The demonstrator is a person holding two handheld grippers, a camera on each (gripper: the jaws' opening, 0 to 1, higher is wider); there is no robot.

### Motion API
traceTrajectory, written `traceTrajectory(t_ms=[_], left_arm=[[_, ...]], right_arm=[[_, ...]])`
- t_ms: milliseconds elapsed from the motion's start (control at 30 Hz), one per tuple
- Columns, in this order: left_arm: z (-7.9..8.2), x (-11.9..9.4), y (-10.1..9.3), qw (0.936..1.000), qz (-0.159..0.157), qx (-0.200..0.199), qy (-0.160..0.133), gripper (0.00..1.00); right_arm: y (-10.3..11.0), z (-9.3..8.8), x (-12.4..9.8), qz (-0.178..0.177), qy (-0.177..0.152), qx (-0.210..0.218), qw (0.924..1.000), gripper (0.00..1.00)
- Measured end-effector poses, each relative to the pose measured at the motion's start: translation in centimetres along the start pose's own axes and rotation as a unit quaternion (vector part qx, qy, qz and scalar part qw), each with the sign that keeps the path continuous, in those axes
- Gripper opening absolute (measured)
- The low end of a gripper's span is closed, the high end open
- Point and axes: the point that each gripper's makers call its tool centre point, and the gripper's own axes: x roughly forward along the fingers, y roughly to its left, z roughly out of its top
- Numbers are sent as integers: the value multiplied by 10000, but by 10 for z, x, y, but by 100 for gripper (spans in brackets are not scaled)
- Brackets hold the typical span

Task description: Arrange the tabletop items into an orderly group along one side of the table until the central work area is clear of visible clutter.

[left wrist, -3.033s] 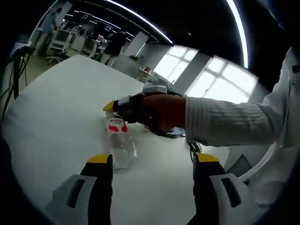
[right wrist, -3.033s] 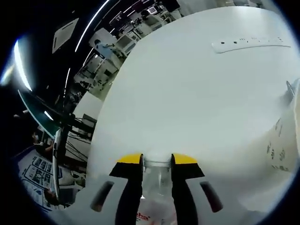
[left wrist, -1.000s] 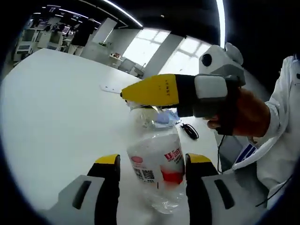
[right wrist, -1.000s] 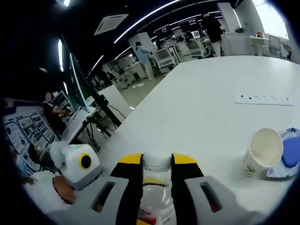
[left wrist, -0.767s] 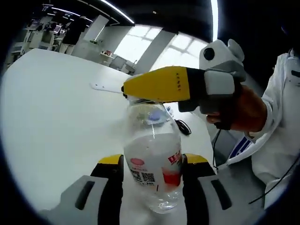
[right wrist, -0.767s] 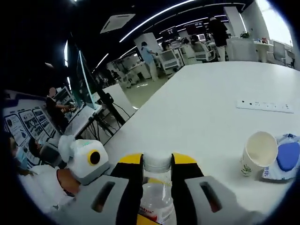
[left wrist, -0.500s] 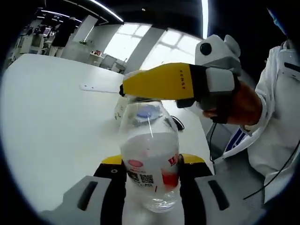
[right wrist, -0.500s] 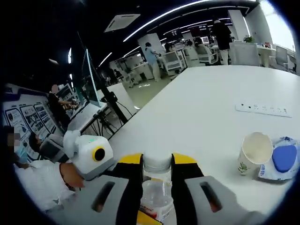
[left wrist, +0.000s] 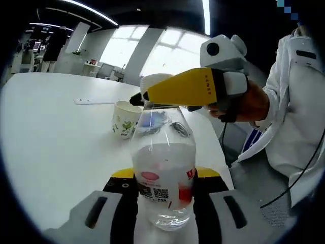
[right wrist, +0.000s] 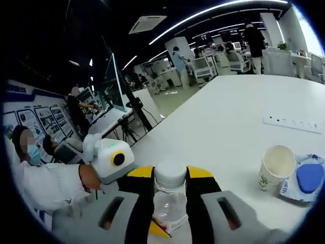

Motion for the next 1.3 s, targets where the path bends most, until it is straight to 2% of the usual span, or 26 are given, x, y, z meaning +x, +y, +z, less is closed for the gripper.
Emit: traceTrajectory(t_ms=[167, 267, 500, 633, 867, 1067, 1300], left_arm=[[-2, -1, -4, 9999, -87, 65, 70, 41], [-3, -1, -6, 9999, -103, 76, 92, 40], [-2, 1, -9, 9997, -80, 138, 166, 40], [8, 3, -11, 9998, -60, 163, 83, 40], [35, 10, -5, 9993, 36, 366, -59, 40], [58, 15, 4, 9981, 68, 616, -63, 40], [82, 23, 20, 9970, 107, 717, -256, 40]], right_arm=[[3, -2, -1, 358, -2, 64, 9993, 21], [8, -3, -3, 608, 13, -58, 9981, 21], [11, -2, -11, 728, -21, -147, 9972, 20], [12, 7, -15, 749, -80, -315, 9967, 20], [7, 31, -24, 765, -229, -629, 9948, 20], [0, 52, -27, 727, -376, -883, 9927, 20], [-11, 74, -26, 635, -519, -1169, 9898, 20]])
